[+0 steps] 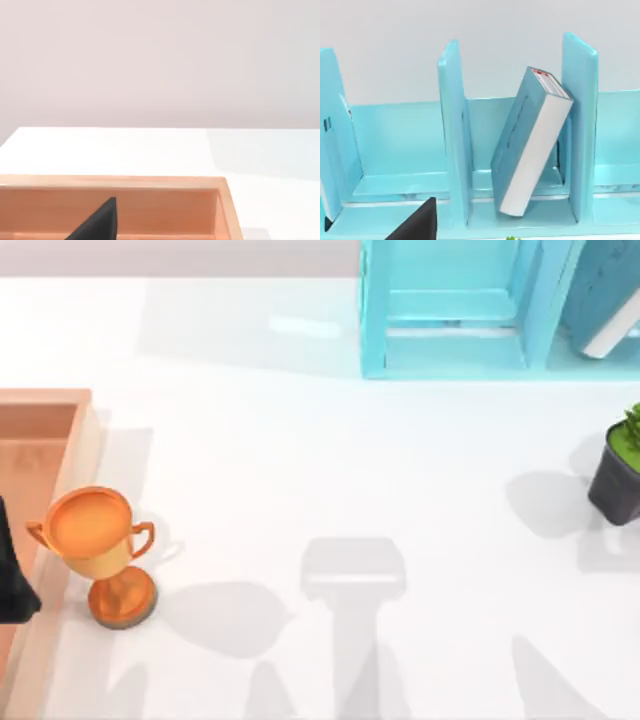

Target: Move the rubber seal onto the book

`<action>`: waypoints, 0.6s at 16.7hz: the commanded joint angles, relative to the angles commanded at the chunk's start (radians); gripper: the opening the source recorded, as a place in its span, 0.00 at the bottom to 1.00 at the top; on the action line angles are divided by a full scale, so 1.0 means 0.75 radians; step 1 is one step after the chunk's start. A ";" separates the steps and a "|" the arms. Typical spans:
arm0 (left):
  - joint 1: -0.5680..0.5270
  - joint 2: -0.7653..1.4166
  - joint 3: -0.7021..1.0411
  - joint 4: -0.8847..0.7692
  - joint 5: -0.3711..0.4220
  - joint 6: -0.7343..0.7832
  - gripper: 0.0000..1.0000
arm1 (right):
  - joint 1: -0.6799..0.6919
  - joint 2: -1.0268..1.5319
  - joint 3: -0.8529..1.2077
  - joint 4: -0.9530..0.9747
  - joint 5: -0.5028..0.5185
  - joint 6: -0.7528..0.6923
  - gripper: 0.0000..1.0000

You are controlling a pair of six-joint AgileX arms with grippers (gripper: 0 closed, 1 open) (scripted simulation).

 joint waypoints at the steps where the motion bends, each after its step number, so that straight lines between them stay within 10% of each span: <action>1: 0.000 0.000 0.000 0.000 0.000 0.000 1.00 | -0.007 0.125 0.049 0.059 -0.013 0.022 1.00; 10: 0.000 0.000 0.000 0.000 0.000 0.000 1.00 | -0.082 1.384 0.508 0.610 -0.132 0.250 1.00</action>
